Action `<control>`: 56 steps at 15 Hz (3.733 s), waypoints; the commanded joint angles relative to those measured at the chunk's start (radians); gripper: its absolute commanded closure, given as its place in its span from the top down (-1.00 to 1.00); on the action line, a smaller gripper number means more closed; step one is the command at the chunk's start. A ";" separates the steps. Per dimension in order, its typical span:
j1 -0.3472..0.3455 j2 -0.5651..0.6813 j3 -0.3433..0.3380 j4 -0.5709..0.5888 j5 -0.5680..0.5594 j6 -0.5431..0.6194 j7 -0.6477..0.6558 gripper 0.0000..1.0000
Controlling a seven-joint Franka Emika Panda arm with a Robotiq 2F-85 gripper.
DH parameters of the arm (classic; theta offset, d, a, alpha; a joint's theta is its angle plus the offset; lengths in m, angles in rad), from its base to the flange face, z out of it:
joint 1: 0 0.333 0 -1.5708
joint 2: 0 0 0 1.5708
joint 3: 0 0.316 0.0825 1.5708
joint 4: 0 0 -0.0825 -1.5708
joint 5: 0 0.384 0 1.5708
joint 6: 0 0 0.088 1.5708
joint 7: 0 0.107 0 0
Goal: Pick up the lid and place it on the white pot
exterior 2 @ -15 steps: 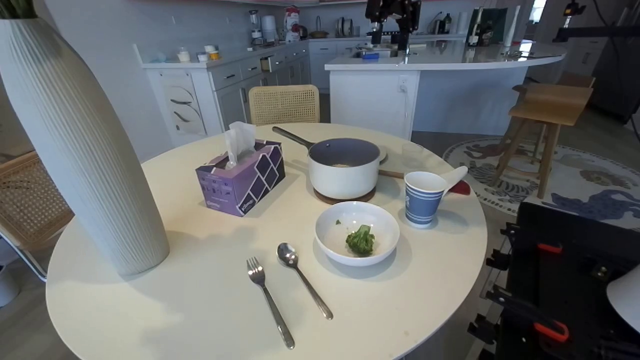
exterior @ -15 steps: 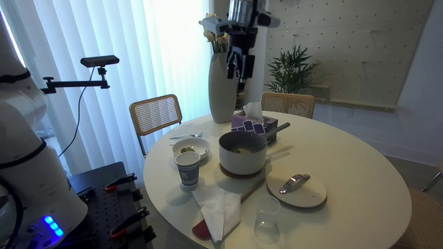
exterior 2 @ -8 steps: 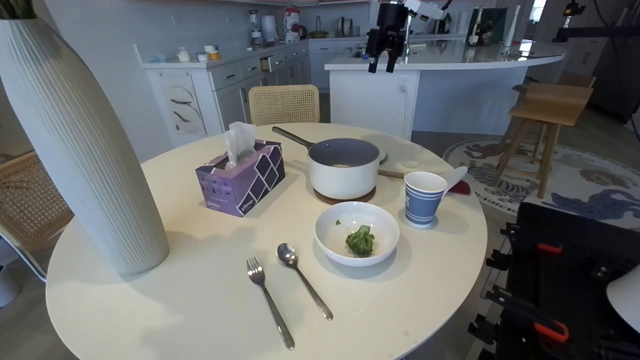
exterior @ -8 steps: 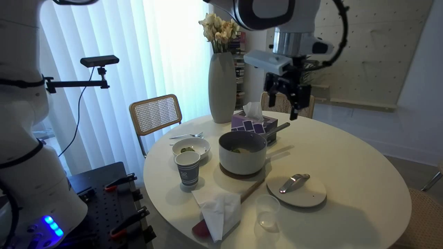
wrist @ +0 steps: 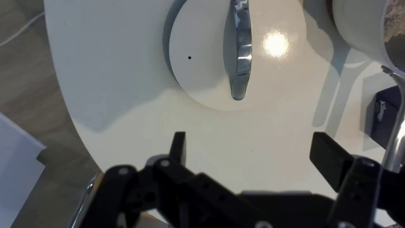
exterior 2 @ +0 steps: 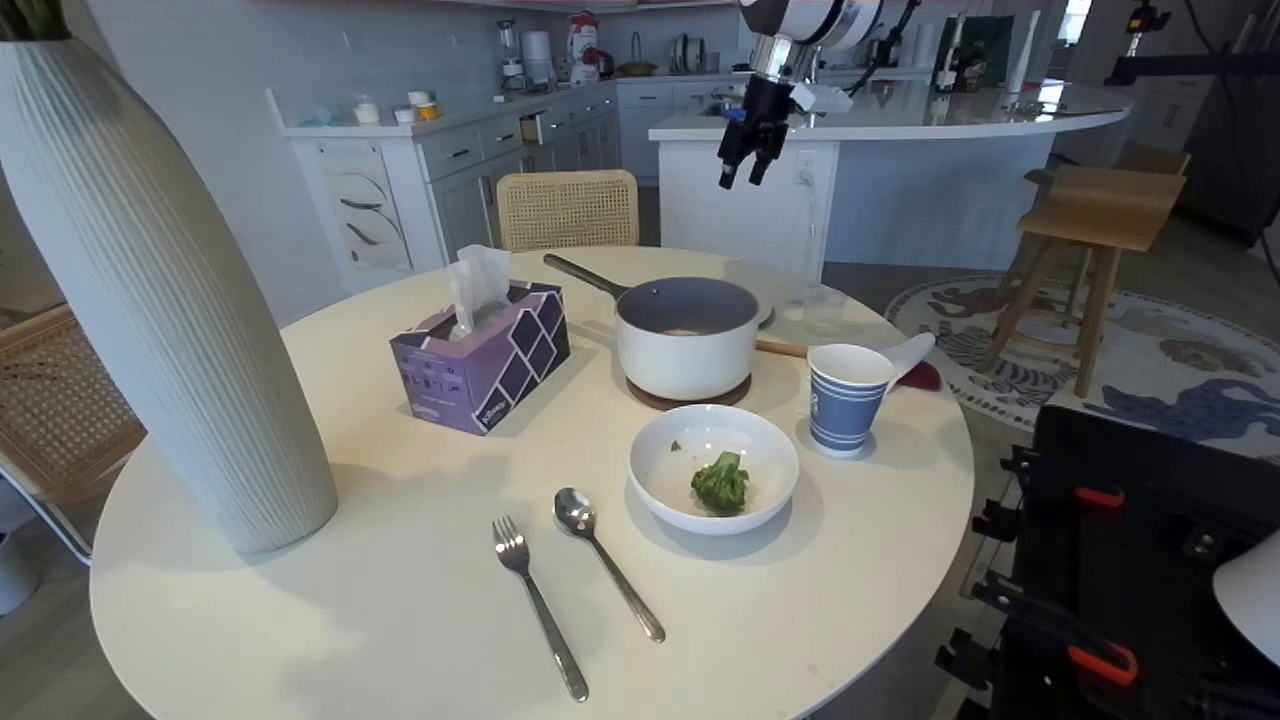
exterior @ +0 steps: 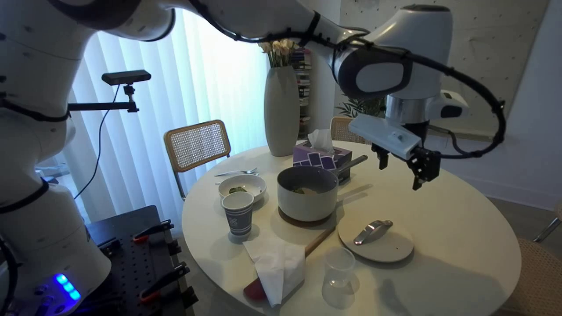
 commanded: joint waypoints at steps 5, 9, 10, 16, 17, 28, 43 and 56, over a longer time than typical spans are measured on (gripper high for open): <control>-0.028 0.125 0.074 0.056 -0.012 0.073 -0.073 1.00; -0.024 0.160 0.082 0.046 -0.034 0.084 -0.072 1.00; -0.021 0.166 0.081 0.040 -0.042 0.085 -0.069 1.00; -0.013 0.197 0.081 0.024 -0.082 0.081 -0.052 1.00; -0.013 0.202 0.083 0.022 -0.083 0.087 -0.053 1.00; -0.002 0.256 0.105 0.014 -0.092 0.151 -0.048 1.00; -0.003 0.291 0.112 0.035 -0.107 0.232 -0.042 -0.77; 0.002 0.266 0.071 0.236 -0.115 -0.004 0.168 -0.88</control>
